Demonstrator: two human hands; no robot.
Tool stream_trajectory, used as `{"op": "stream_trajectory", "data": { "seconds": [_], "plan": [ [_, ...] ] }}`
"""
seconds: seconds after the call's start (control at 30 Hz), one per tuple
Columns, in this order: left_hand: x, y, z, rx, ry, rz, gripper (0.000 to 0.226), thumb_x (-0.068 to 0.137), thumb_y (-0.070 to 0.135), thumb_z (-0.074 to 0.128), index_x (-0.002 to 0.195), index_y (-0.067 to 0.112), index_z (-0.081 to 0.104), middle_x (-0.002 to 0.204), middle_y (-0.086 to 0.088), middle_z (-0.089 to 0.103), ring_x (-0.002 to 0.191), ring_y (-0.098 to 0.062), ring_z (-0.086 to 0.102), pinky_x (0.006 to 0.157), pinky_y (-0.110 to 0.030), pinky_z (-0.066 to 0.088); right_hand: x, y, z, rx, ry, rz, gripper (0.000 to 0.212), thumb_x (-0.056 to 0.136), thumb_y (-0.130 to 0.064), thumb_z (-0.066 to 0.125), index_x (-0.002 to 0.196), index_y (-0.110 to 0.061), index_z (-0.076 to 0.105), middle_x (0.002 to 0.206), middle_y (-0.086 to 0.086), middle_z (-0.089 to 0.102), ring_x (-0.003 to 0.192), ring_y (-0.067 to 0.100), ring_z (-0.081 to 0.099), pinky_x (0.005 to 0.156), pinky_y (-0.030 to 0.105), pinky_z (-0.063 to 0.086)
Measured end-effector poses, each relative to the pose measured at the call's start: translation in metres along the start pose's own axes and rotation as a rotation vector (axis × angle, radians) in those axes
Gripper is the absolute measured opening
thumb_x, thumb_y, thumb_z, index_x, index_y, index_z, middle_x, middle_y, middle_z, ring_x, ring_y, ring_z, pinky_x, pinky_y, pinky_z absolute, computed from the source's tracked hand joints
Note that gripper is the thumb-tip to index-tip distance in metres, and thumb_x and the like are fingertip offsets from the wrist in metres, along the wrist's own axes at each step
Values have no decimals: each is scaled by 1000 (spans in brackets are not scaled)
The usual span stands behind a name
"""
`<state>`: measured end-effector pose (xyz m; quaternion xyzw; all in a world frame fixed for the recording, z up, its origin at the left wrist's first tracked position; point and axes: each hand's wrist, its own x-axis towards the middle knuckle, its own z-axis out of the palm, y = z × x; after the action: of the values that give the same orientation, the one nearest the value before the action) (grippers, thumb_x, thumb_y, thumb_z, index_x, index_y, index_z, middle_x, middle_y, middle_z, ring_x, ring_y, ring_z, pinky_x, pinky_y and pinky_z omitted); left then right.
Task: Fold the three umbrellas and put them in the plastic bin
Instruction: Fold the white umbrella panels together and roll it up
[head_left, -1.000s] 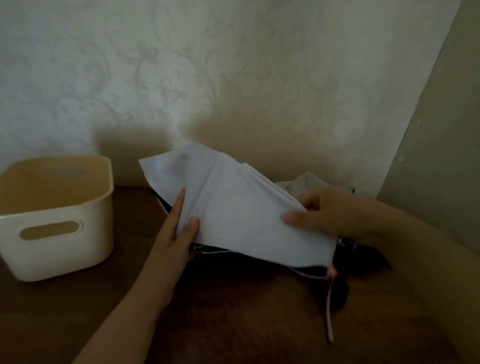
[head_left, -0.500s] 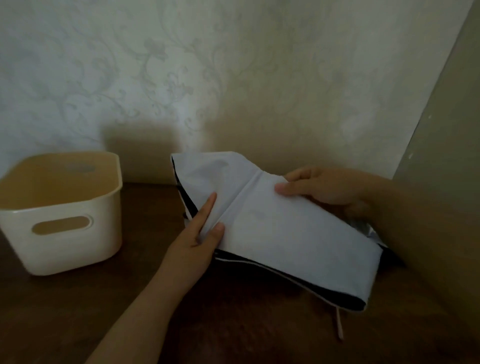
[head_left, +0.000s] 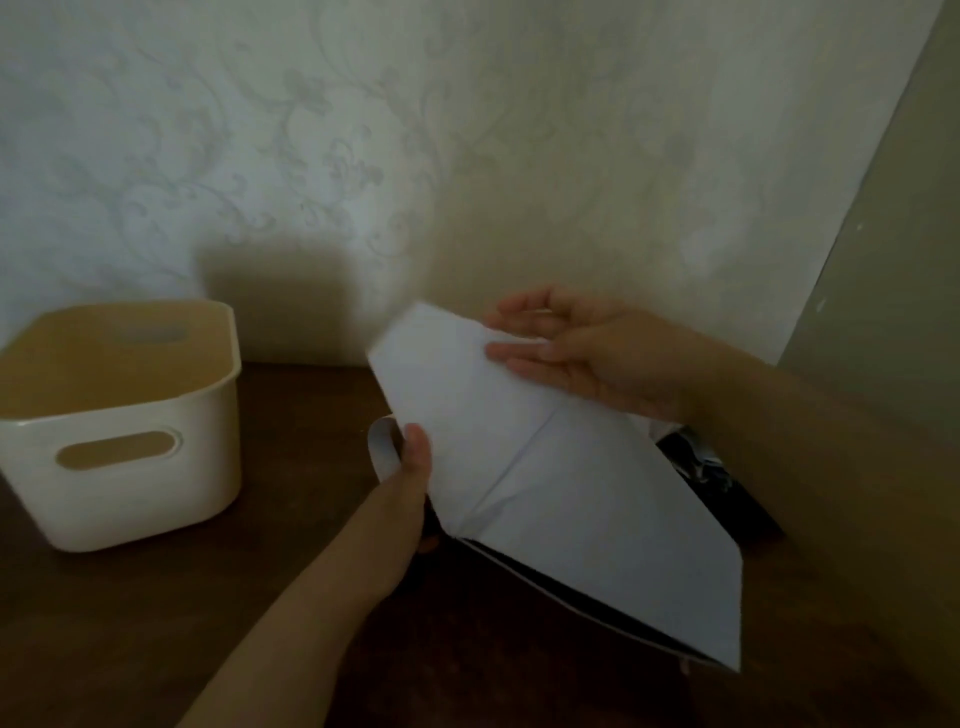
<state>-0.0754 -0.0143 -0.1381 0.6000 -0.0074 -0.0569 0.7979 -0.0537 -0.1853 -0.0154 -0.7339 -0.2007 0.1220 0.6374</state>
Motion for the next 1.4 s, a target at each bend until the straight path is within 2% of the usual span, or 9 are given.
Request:
{"op": "stream_trajectory", "data": {
  "seconds": [0.17, 0.27, 0.37, 0.43, 0.53, 0.73, 0.93, 1.07, 1.4],
  "plan": [
    [-9, -1, -7, 268, -124, 144, 50, 73, 55, 65, 118, 44, 48, 132, 6, 53, 109, -11, 56, 96, -36, 47, -4, 11, -2, -1199, -27, -280, 23, 91, -28, 58, 114, -32, 64, 128, -12, 54, 126, 0, 40, 103, 3, 19],
    [-5, -1, -8, 458, -82, 248, 77, 86, 53, 52, 144, 49, 1, 140, 20, 28, 116, -6, 44, 102, -37, 41, -5, 29, -1, -1582, 30, -325, 57, 85, -67, 31, 125, -37, 57, 142, -11, 46, 140, 12, 24, 114, 28, 7],
    [-6, -4, -4, 602, -25, 344, 72, 97, 40, 38, 131, 56, -23, 105, 33, 25, 76, 7, 37, 67, -10, 39, -2, 39, -3, -1683, 187, -310, 75, 80, -63, 7, 121, -32, 61, 136, -6, 52, 136, 19, 33, 115, 42, 8],
    [-8, -4, -3, 639, -48, 381, 58, 95, 42, 35, 127, 70, -6, 97, 41, 23, 61, 5, 37, 54, -9, 38, 1, 43, -1, -1650, 263, -344, 73, 83, -55, 8, 111, -24, 67, 127, -2, 60, 128, 22, 42, 114, 44, 12],
    [-7, -3, -3, 567, -99, 276, 35, 78, 62, 37, 110, 75, 32, 126, 28, 35, 103, 2, 46, 89, -21, 45, 7, 50, 3, -1615, 383, -313, 69, 86, -48, 10, 109, -17, 67, 132, 7, 56, 129, 28, 42, 114, 46, 15],
    [-5, 3, -5, 613, 91, 318, 65, 73, 64, 44, 135, 52, 30, 142, 5, 38, 110, -7, 45, 79, -19, 43, -11, 62, 23, -1423, 620, -767, 35, 91, -29, 47, 120, -13, 58, 123, 10, 52, 109, 26, 45, 94, 38, 36],
    [-5, 10, -13, 275, 232, 340, 74, 72, 58, 53, 140, 47, 26, 132, 14, 38, 115, -11, 47, 94, -39, 50, -8, 93, 32, -1077, 520, -299, 41, 93, -40, 53, 132, -26, 49, 131, -4, 43, 121, 11, 33, 100, 25, 29],
    [-8, 12, -8, 114, 132, 349, 69, 77, 42, 58, 139, 45, 27, 112, 24, 46, 97, -3, 55, 63, -14, 54, -3, 91, 57, -668, 536, -272, 54, 83, -60, 42, 125, -28, 51, 121, -12, 48, 111, 2, 45, 96, 22, 41],
    [-10, -8, 18, 117, 49, 274, 37, 84, 43, 50, 120, 53, 45, 129, 13, 45, 115, -20, 55, 53, -7, 47, -10, 102, 63, 81, 328, -17, 69, 49, -68, 64, 107, -31, 62, 105, -10, 70, 92, 3, 68, 72, 18, 55]
  ]
}}
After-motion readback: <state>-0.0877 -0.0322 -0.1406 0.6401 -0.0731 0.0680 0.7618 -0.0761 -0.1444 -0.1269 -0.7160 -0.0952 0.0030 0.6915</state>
